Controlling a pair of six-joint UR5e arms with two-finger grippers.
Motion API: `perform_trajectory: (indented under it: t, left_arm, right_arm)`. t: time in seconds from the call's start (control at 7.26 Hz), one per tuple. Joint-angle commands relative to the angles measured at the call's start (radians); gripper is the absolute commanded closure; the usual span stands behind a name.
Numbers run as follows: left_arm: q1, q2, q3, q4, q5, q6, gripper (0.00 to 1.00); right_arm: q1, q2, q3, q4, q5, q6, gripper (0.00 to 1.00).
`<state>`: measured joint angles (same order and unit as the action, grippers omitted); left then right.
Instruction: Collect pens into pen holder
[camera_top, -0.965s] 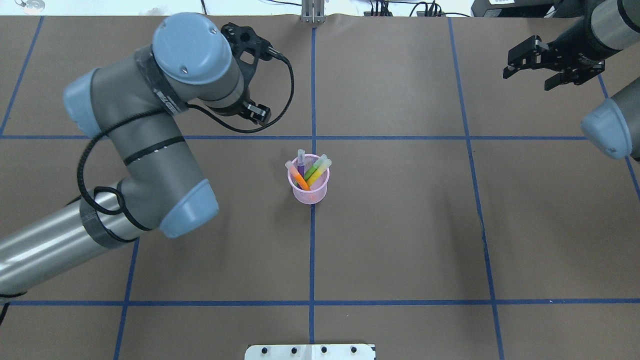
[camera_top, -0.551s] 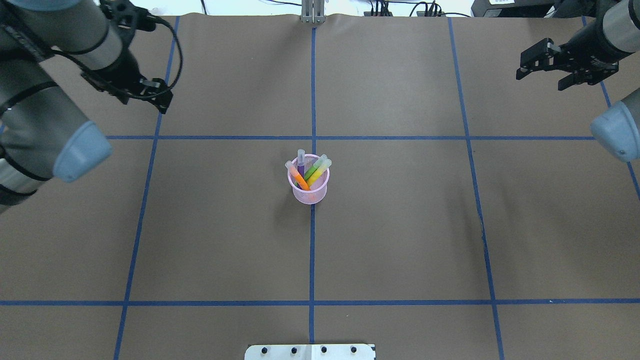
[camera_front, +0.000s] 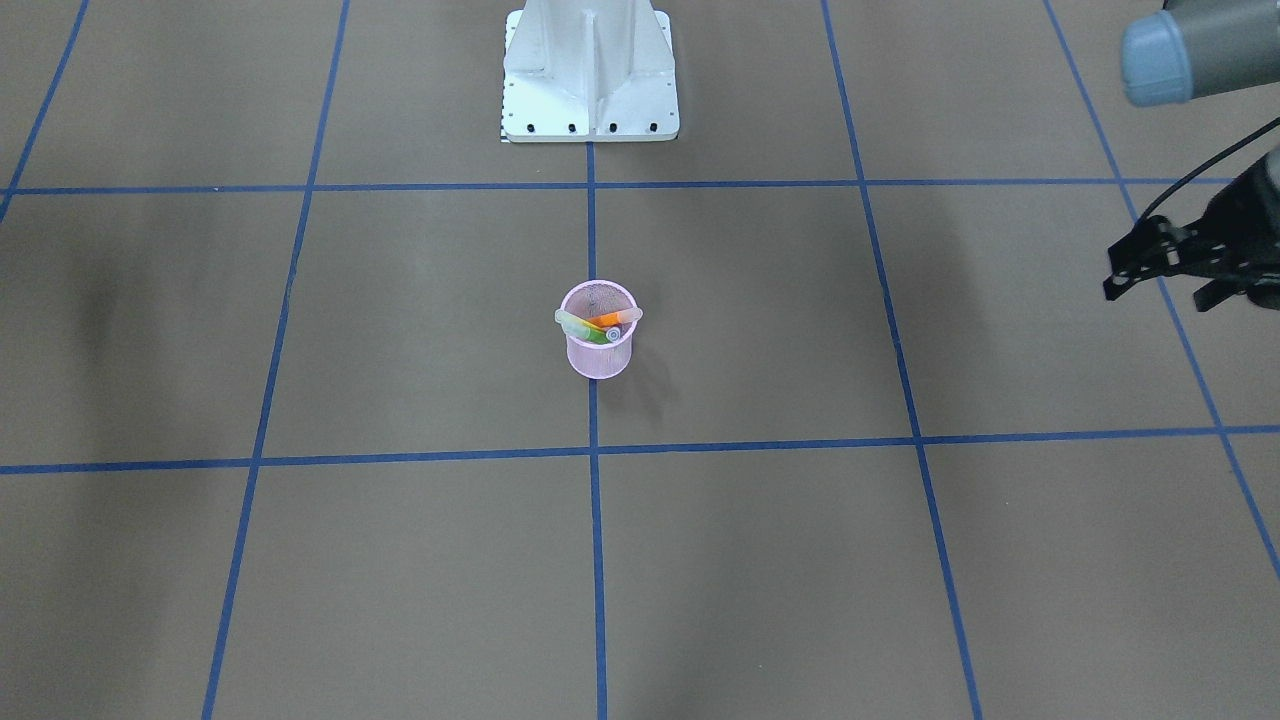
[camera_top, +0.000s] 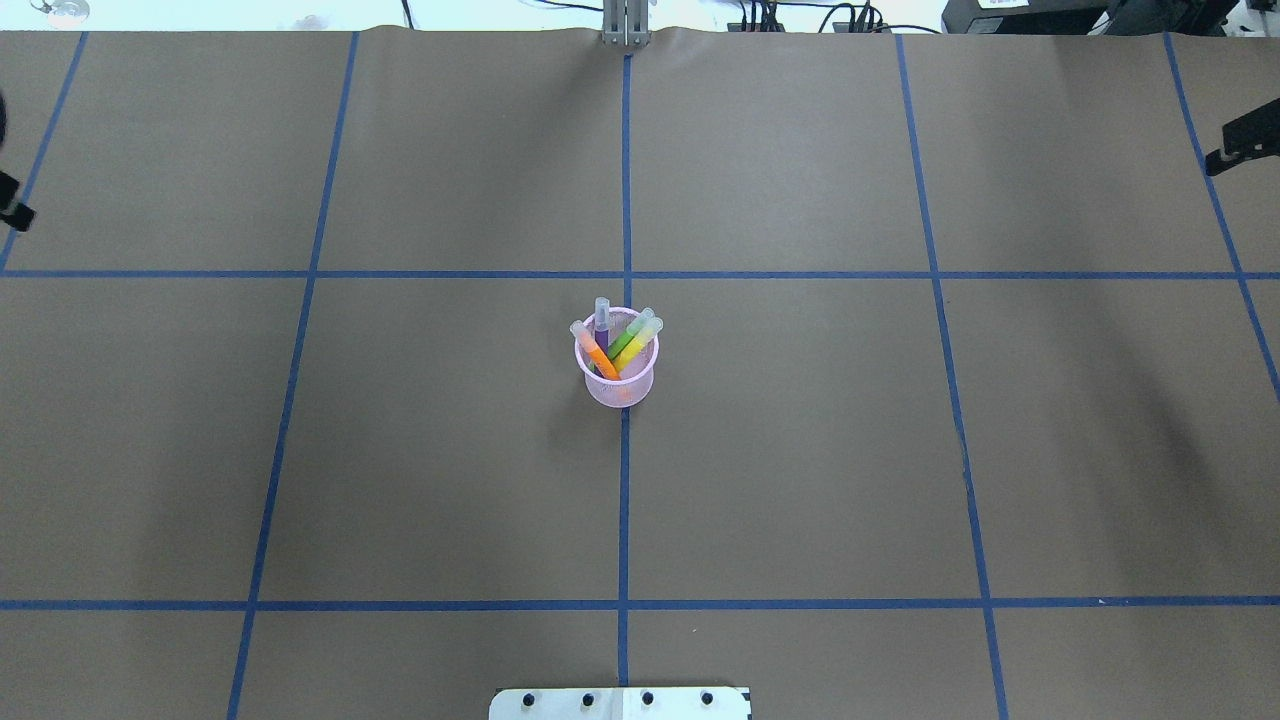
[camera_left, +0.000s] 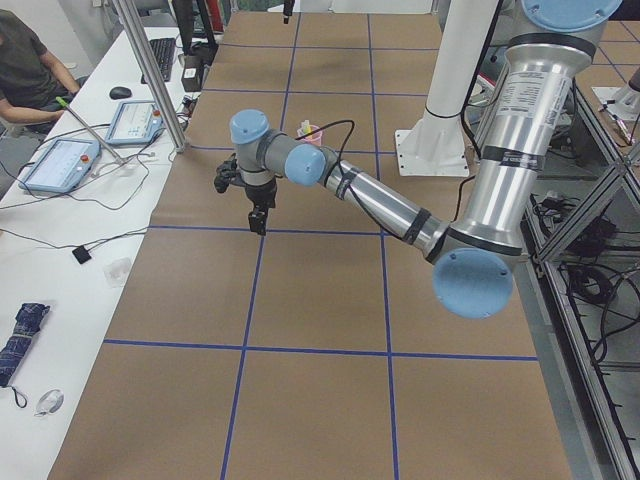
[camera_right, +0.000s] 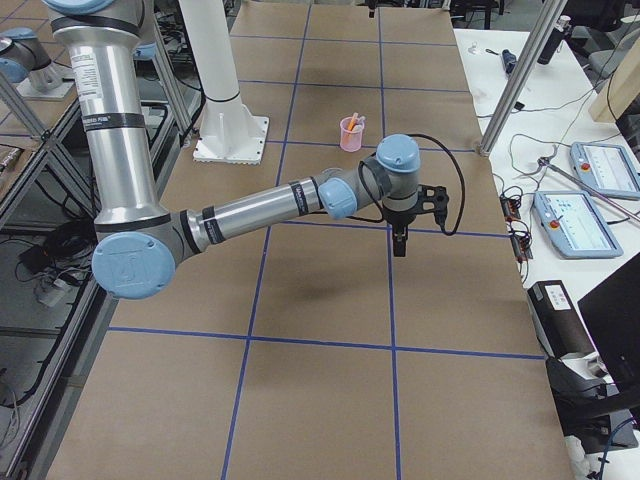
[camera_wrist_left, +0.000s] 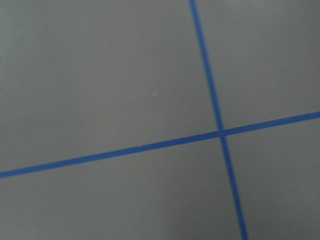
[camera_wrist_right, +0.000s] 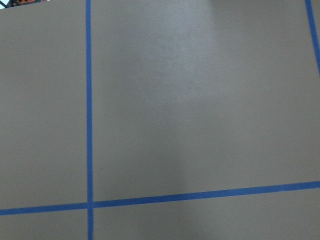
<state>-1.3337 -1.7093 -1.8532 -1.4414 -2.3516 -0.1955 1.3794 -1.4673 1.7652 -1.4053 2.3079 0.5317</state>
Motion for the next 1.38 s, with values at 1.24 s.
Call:
perform_trajectory:
  t: [1.24]
  left_arm:
    - [-0.317,0.146,0.117,-0.054,0.003,0.261,0.00]
  right_arm:
    - [0.179,-0.162,-0.042,-0.204,0.045,-0.455,0.00]
